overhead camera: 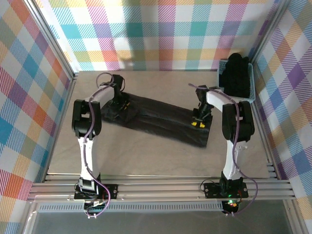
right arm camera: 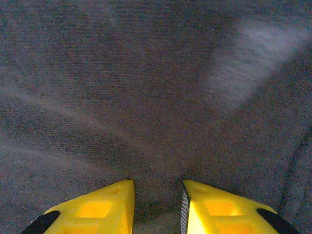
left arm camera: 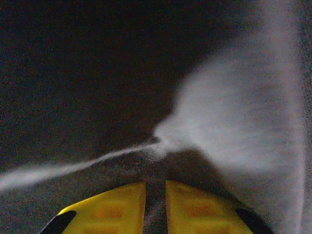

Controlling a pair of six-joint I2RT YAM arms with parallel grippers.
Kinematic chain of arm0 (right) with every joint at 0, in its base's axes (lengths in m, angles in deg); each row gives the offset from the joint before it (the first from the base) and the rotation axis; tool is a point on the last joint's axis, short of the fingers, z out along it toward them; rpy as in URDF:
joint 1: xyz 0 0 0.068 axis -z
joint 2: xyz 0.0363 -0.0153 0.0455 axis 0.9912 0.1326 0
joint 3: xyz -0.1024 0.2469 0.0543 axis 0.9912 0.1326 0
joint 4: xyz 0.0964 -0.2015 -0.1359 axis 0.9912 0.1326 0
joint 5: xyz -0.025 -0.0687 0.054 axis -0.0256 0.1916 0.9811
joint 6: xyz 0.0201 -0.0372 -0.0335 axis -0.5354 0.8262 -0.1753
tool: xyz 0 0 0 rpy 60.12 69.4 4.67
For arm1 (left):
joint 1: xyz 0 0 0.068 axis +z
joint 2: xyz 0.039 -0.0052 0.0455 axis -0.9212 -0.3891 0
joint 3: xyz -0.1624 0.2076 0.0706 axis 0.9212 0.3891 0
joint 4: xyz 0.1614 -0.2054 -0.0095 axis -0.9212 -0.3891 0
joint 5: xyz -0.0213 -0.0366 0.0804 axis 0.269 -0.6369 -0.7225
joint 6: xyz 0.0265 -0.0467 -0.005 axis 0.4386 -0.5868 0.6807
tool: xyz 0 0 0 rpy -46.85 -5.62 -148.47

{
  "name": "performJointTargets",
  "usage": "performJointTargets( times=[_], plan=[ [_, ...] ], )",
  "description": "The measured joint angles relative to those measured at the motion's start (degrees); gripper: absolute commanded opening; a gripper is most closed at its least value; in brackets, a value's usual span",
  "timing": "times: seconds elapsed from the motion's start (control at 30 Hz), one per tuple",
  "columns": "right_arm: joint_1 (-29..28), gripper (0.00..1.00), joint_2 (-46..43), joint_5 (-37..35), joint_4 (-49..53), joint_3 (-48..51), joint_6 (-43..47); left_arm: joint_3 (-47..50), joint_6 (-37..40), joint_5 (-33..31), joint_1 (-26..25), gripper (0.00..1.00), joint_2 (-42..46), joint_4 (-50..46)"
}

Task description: Fold and stack the t-shirts

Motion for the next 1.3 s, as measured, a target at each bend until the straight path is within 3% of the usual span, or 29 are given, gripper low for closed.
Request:
performJointTargets(
  times=[0.27, 0.4, 0.57, 0.73, 0.87, 0.93, 1.03, 1.1, 1.3],
  plan=[
    [-13.03, 0.34, -10.08, 9.18, -2.75, 16.57, -10.54, -25.77, -0.44, 5.25, -4.96, 0.23, -17.77, 7.67],
    [-19.3, 0.34, -10.91, 16.17, -6.97, 19.32, -17.75, -37.22, -2.78, 7.87, -9.27, 0.23, -26.1, 12.52],
    [-22.91, 0.35, -10.25, 25.53, -15.76, 21.14, -28.22, -46.16, -7.17, 10.54, -13.75, 0.25, -33.14, 18.88],
    [-24.2, 0.36, -8.24, 29.46, -21.42, 19.47, -34.95, -50.34, -9.77, 11.43, -14.91, 0.39, -35.78, 21.14],
    [-24.2, 0.4, -8.09, 28.89, -21.88, 17.14, -36.81, -53.64, -8.76, 11.04, -14.53, 0.55, -35.85, 17.81],
    [-24.13, 0.43, -8.83, 27.3, -20.7, 15.58, -36.54, -54.1, -6.43, 9.18, -14.21, 0.56, -34.27, 13.86],
    [-23.37, 0.47, -13.22, 24.15, -17.38, 14.21, -34.75, -50.36, -1.99, 6.43, -13.62, 0.55, -27.63, 6.6],
    [-21.77, 0.48, -18.01, 22.25, -15.08, 14.14, -32.76, -41.42, 1.4, 5.38, -13.38, 0.53, -18.73, 3.93],
    [-14.4, 0.5, -31.06, 18.34, -9.09, 16.9, -22.93, 3.89, 11.47, 8.72, -13.73, 0.46, 20.94, 3.74]
  ],
)
